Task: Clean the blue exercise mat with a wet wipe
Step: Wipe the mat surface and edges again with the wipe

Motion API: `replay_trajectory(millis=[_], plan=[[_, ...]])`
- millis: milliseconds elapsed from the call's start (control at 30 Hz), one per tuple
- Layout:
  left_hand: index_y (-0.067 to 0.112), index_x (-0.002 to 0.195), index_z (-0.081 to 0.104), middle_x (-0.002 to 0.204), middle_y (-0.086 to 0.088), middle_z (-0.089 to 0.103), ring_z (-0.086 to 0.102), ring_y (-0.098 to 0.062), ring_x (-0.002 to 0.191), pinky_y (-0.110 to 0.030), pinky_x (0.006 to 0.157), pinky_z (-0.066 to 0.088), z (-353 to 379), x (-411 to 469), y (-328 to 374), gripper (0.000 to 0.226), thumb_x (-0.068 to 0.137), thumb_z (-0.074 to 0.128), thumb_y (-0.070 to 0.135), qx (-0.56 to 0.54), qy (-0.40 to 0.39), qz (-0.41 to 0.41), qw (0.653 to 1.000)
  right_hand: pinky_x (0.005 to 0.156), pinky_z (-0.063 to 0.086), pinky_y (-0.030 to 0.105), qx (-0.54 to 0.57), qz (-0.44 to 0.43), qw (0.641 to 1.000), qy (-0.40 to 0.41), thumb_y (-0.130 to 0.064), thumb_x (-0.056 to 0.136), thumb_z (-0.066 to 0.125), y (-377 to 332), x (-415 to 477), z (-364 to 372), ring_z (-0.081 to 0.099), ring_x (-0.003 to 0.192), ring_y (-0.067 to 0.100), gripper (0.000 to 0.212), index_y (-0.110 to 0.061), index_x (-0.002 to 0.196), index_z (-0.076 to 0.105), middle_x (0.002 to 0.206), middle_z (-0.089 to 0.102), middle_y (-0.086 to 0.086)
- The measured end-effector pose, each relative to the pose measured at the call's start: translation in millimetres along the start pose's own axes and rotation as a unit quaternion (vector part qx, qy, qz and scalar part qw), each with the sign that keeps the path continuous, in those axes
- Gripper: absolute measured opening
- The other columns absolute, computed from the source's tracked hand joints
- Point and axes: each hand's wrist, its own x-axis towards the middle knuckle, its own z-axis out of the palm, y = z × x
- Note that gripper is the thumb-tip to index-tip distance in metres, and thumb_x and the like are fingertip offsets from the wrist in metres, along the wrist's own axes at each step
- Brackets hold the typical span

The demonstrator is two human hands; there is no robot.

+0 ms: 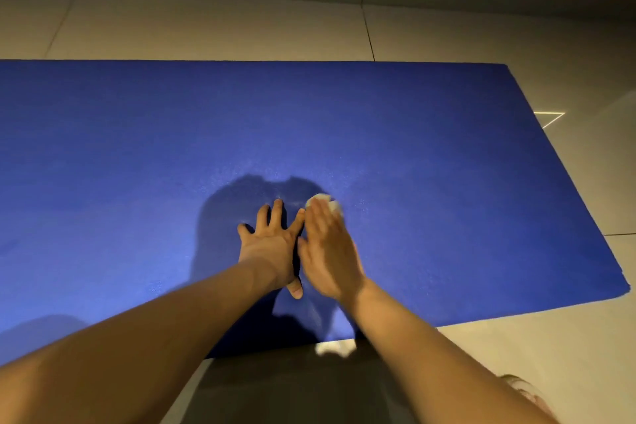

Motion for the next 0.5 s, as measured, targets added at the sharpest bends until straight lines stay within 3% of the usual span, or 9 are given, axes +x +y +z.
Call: replay_trajectory(millis=[33,67,133,233,333,400,500], plan=[[0.036,0.16,-0.017,0.167,-0.01,-0.02,-0.01,-0.035,0.154,-0.061,0.116,0.022,0.8,-0.7,-2.7,0.155,0.053,0.091,0.064,-0.009,0.004,0.005,1.0,0.117,0.03,0.053,-0.01,-0.059,0.998,-0.013,-0.027,0.101,0.03,3.7,-0.9,-4.4,0.029,0.145,0.042,0.058,0.007,0.148,0.035,0.154,0.034,0.024],[0.034,0.161,-0.015,0.167,-0.009,-0.02,-0.011,-0.034,0.155,-0.061,0.117,0.02,2.6,-2.3,-5.0,0.154,0.054,0.09,0.065,-0.018,0.008,0.011,1.0,0.113,0.036,0.048,-0.006,-0.064,0.998,-0.018,-0.027,0.1,0.034,19.1,-2.4,-11.7,0.034,0.143,0.037,0.056,0.0,0.15,0.034,0.154,0.034,0.018],[0.028,0.162,-0.012,0.169,-0.007,-0.018,-0.014,-0.03,0.156,-0.059,0.121,0.015,9.3,-4.8,-12.6,0.15,0.057,0.088,0.067,-0.038,0.027,0.022,0.999,0.106,0.044,0.045,0.022,0.001,1.0,0.003,-0.036,0.097,0.046,63.5,-13.1,-21.0,0.04,0.133,0.031,0.056,-0.011,0.145,0.036,0.147,0.036,0.008],[0.019,0.164,-0.006,0.17,-0.007,-0.016,-0.016,-0.026,0.157,-0.053,0.126,0.006,20.4,-11.8,-26.6,0.141,0.066,0.078,0.075,-0.07,0.049,0.052,0.995,0.123,0.022,0.047,0.009,0.143,0.989,0.023,-0.06,0.097,0.031,117.8,-28.8,-22.9,0.023,0.147,0.037,0.083,0.0,0.154,0.025,0.159,0.026,0.017],[0.016,0.164,0.0,0.171,-0.009,-0.011,-0.012,-0.026,0.157,-0.048,0.128,0.003,20.0,-18.4,-52.3,0.135,0.069,0.072,0.079,-0.07,0.074,0.06,0.993,0.124,0.011,0.053,0.047,0.243,0.969,0.017,-0.064,0.094,0.019,84.2,-8.4,-15.9,0.019,0.148,0.041,0.093,0.011,0.148,0.03,0.155,0.031,0.028],[0.013,0.163,-0.002,0.17,-0.012,-0.014,-0.014,-0.029,0.157,-0.048,0.128,0.002,13.5,-20.2,-77.1,0.142,0.065,0.075,0.079,-0.053,0.066,0.031,0.996,0.12,0.014,0.055,0.064,0.222,0.973,0.019,-0.058,0.096,0.024,37.4,7.2,-11.8,0.026,0.142,0.046,0.086,0.013,0.141,0.037,0.149,0.036,0.031],[0.011,0.162,-0.012,0.168,-0.012,-0.02,-0.019,-0.029,0.156,-0.051,0.127,0.004,9.0,-22.0,-109.9,0.155,0.057,0.082,0.077,-0.033,0.005,-0.005,0.999,0.114,0.026,0.052,0.081,0.111,0.99,0.029,-0.045,0.099,0.038,-34.6,17.3,-2.6,0.035,0.131,0.044,0.065,0.008,0.136,0.043,0.141,0.04,0.025]])
